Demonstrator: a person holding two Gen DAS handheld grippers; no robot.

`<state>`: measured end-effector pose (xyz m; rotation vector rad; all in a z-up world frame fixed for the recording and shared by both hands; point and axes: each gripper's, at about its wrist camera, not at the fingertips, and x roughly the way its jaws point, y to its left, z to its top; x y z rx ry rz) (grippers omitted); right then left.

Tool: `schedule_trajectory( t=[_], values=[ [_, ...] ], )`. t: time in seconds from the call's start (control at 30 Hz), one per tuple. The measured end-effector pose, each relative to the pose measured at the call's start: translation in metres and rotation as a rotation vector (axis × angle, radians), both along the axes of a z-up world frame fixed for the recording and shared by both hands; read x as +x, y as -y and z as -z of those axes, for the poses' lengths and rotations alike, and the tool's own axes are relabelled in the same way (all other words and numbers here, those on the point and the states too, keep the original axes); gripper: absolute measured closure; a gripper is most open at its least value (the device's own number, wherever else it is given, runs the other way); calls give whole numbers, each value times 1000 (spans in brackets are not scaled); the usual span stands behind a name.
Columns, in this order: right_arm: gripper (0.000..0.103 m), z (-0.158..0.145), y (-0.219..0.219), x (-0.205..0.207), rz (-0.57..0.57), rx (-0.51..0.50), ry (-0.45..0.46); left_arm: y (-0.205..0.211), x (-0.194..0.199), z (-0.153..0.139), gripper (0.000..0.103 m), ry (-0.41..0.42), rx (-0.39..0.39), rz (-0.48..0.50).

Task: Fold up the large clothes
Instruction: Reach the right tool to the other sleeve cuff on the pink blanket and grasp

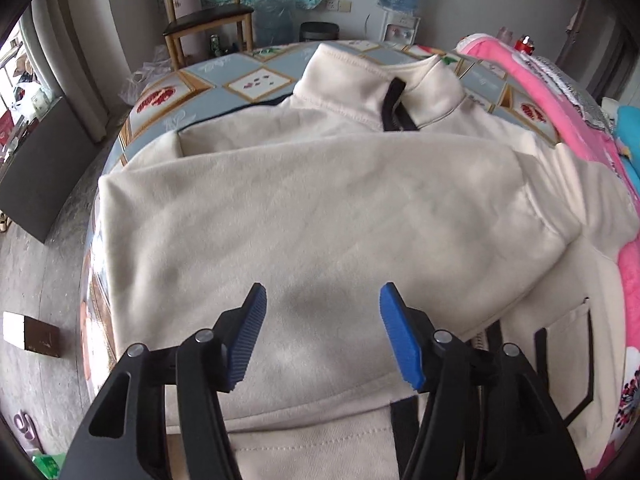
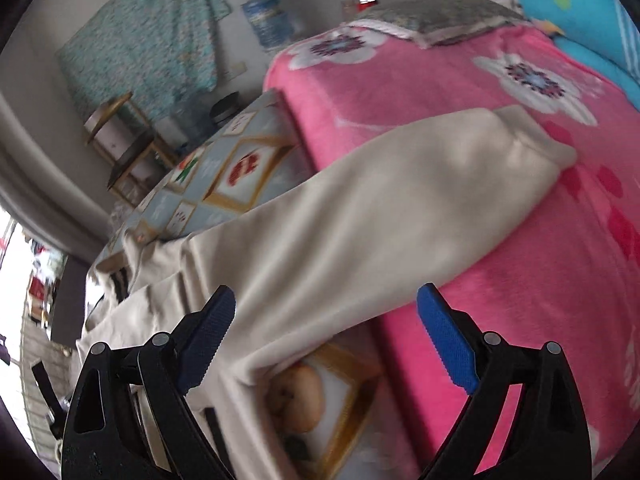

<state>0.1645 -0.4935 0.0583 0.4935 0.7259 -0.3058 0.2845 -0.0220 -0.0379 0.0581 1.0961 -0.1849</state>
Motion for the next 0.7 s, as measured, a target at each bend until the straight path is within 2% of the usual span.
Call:
schedule_trajectory(
  t=[0.2,0.33,0.47,0.7],
  values=[
    [15,-3,132,-26,258,117,12,1,-1,5,43,5,10,-16],
    [20,5,192,-39,366,225,27,0,-1,5,42,13,4,-30],
    [29,20,220,-29,403,300,24,1,-1,5,42,14,6,-40],
    [45,49,219,0,428,336,-33,4,0,6,42,17,27,-38]
  ],
)
